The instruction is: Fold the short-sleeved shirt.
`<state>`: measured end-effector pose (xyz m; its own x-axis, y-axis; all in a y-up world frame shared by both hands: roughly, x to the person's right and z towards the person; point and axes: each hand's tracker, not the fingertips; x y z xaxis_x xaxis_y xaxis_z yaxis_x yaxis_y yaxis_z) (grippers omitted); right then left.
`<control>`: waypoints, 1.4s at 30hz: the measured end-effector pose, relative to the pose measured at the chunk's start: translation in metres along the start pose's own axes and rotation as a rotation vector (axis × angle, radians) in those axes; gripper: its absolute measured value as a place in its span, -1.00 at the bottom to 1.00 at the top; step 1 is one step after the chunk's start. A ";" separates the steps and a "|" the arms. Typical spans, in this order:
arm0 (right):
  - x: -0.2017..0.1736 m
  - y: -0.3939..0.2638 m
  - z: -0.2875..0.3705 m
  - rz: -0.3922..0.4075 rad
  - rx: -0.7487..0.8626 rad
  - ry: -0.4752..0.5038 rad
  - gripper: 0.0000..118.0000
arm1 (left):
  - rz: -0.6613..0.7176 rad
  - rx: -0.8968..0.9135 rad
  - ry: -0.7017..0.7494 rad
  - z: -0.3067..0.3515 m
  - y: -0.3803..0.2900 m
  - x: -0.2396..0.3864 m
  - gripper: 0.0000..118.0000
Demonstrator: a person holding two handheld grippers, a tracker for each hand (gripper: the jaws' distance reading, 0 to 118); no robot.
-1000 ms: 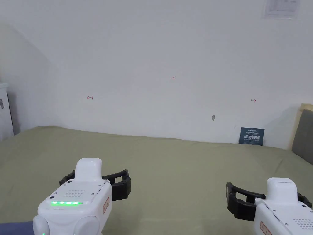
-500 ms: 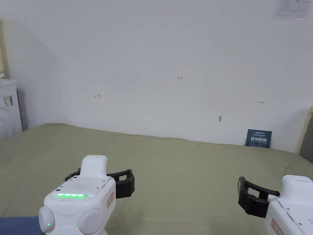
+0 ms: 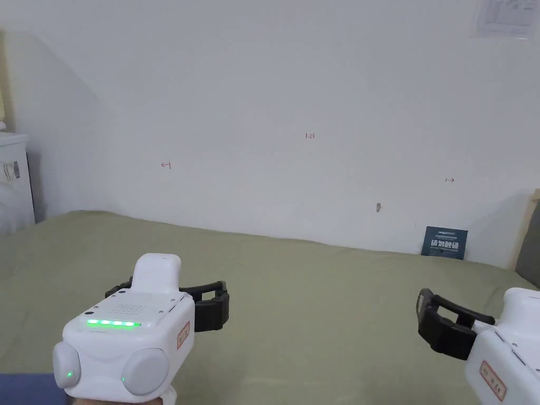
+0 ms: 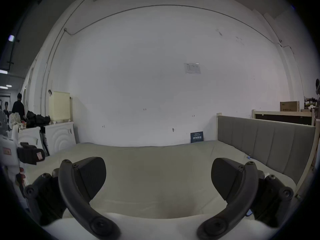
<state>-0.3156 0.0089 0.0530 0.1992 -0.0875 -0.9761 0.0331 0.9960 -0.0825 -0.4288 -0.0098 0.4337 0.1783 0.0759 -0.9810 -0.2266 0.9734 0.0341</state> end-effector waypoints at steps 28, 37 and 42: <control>-0.016 0.020 -0.034 -0.010 -0.146 0.030 0.99 | -0.002 0.011 -0.023 0.000 0.023 0.015 0.88; -0.028 -0.002 -0.053 0.006 -0.239 -0.077 1.00 | -0.010 0.008 -0.051 -0.011 0.026 0.015 0.88; -0.012 -0.010 -0.068 -0.393 -0.459 0.243 1.00 | 0.057 0.002 -0.086 -0.012 0.026 0.019 0.88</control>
<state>-0.3852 0.0009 0.0520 0.0282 -0.4946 -0.8687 -0.3744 0.8005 -0.4680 -0.4426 0.0145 0.4142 0.2469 0.1495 -0.9574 -0.2366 0.9674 0.0900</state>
